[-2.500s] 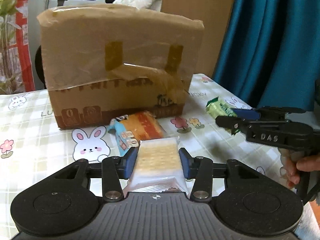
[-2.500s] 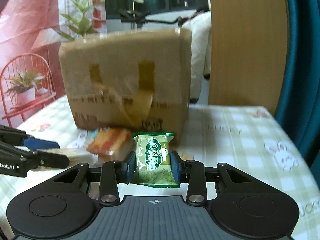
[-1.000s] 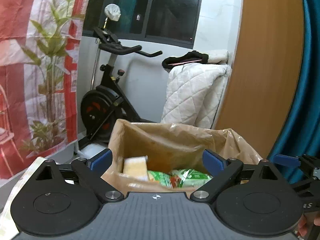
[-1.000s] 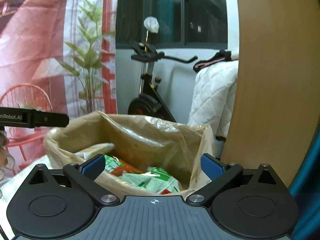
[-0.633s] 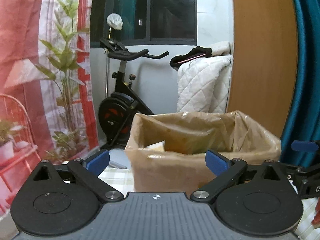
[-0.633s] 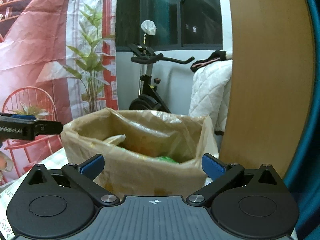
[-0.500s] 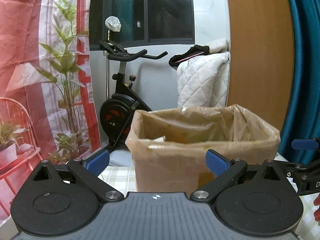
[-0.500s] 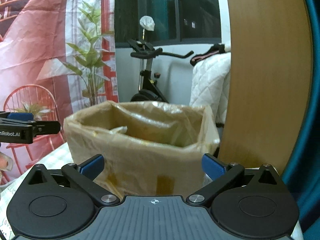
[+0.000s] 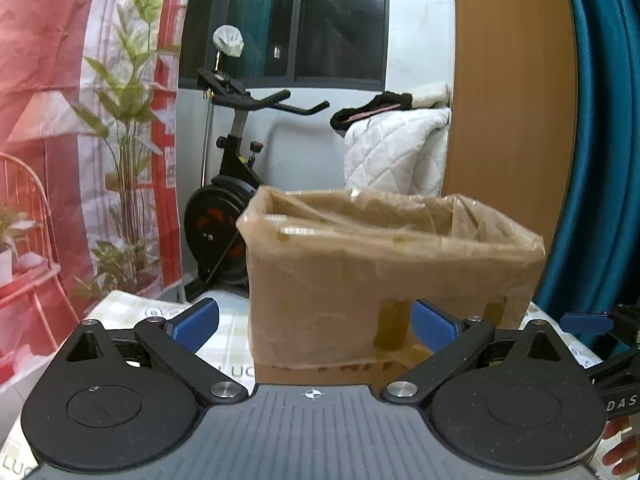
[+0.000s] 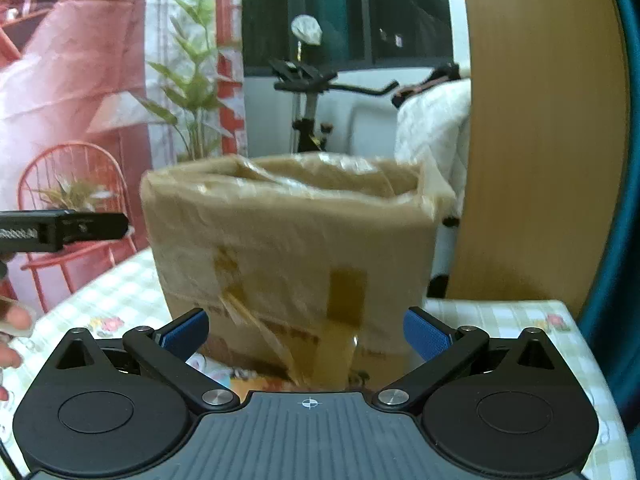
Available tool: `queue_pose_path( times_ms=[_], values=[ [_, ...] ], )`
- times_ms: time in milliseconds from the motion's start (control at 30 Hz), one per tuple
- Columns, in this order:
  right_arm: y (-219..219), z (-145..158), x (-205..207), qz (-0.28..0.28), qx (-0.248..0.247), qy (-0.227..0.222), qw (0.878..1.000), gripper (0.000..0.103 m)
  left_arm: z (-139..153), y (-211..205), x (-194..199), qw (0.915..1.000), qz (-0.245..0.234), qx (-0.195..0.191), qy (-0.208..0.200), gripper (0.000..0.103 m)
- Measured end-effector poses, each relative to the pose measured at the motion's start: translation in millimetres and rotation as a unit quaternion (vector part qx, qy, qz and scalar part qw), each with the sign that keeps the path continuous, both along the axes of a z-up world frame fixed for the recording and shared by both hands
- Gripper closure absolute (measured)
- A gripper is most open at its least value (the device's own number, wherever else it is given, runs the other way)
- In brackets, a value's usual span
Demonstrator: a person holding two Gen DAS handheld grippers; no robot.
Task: Organize snacks
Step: 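Lower both tools to the blue bread pack beside the box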
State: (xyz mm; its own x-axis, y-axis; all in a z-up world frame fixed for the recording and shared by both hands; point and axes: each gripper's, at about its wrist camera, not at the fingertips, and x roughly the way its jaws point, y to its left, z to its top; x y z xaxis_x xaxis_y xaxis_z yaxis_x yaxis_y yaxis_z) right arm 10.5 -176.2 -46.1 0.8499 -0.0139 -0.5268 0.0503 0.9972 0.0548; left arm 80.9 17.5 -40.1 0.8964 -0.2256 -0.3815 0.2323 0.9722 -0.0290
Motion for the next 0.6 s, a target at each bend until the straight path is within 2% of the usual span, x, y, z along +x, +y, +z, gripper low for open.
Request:
queue_pose_path(
  times_ms=[200,333,467,533,600],
  values=[
    [-0.4,-24.0,-0.3,0.001,0.0,0.017,1.0,0.0,-23.9,-7.0,4.9,0.9989,-0.004,0.03,0.037,0.0],
    [-7.4,-35.5,3.5,-0.006,0.023,0.05,0.998,0.0,-35.2,-6.0,11.4,0.9964,-0.012,0.042,0.072,0.0],
    [-14.2,-53.8,6.3,-0.031,0.034,0.088,0.995,0.001,-44.6,-4.1,13.7,0.9949,-0.016,0.042,0.09,0.0],
    [-17.5,-63.8,7.5,-0.028,0.042,0.104,0.993,0.001,-50.4,-3.0,15.0,0.9936,-0.021,0.039,0.104,0.0],
    [-14.9,-73.3,8.4,-0.019,0.029,0.113,0.993,0.002,-55.9,-3.5,16.6,0.9923,-0.029,0.034,0.115,0.001]
  ],
)
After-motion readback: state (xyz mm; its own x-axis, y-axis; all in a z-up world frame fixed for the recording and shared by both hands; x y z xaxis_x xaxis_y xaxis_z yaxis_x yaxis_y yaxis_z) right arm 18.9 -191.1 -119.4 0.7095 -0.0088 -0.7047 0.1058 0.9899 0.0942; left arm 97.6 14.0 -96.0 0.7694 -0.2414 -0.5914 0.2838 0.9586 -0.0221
